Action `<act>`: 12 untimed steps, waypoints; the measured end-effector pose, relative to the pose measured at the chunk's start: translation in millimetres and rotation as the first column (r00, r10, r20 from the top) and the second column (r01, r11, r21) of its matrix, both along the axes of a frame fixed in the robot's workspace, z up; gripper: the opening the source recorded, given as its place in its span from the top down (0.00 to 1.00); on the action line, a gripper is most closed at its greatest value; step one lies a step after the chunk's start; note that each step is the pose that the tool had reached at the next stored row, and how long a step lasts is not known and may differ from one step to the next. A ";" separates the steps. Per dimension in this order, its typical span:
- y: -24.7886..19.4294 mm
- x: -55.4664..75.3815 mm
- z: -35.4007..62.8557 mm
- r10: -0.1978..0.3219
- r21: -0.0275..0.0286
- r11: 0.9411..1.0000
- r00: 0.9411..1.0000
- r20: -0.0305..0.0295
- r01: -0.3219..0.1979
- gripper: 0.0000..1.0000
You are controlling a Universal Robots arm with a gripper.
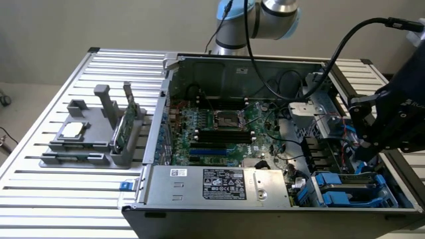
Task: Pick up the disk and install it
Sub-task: 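Insert the first disk wire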
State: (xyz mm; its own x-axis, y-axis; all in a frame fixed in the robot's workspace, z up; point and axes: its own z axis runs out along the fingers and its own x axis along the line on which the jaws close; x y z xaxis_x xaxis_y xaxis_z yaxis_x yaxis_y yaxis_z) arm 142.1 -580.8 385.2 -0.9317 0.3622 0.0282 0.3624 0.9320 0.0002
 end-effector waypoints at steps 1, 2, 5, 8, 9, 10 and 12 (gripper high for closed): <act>0.0 0.7 1.2 -0.004 0.000 1.000 1.000 0.000 0.004 0.89; 0.0 2.0 2.3 -0.007 0.000 1.000 1.000 0.000 0.007 0.89; 0.0 8.6 3.0 -0.011 0.000 1.000 1.000 0.000 0.011 0.89; 0.0 17.9 3.0 -0.013 0.000 1.000 1.000 0.000 0.013 0.89; 0.0 20.4 2.6 -0.014 0.000 1.000 1.000 0.000 0.014 0.89; -0.1 22.3 1.5 -0.015 0.001 1.000 1.000 0.000 0.015 0.89; -0.6 24.5 -1.7 -0.021 0.004 1.000 1.000 0.000 0.021 0.89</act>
State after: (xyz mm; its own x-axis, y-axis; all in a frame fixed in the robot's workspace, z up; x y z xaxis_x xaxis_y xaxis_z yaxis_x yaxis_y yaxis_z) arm 166.6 -581.5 383.4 -0.9238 0.3817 0.0296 0.3820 0.9242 0.0036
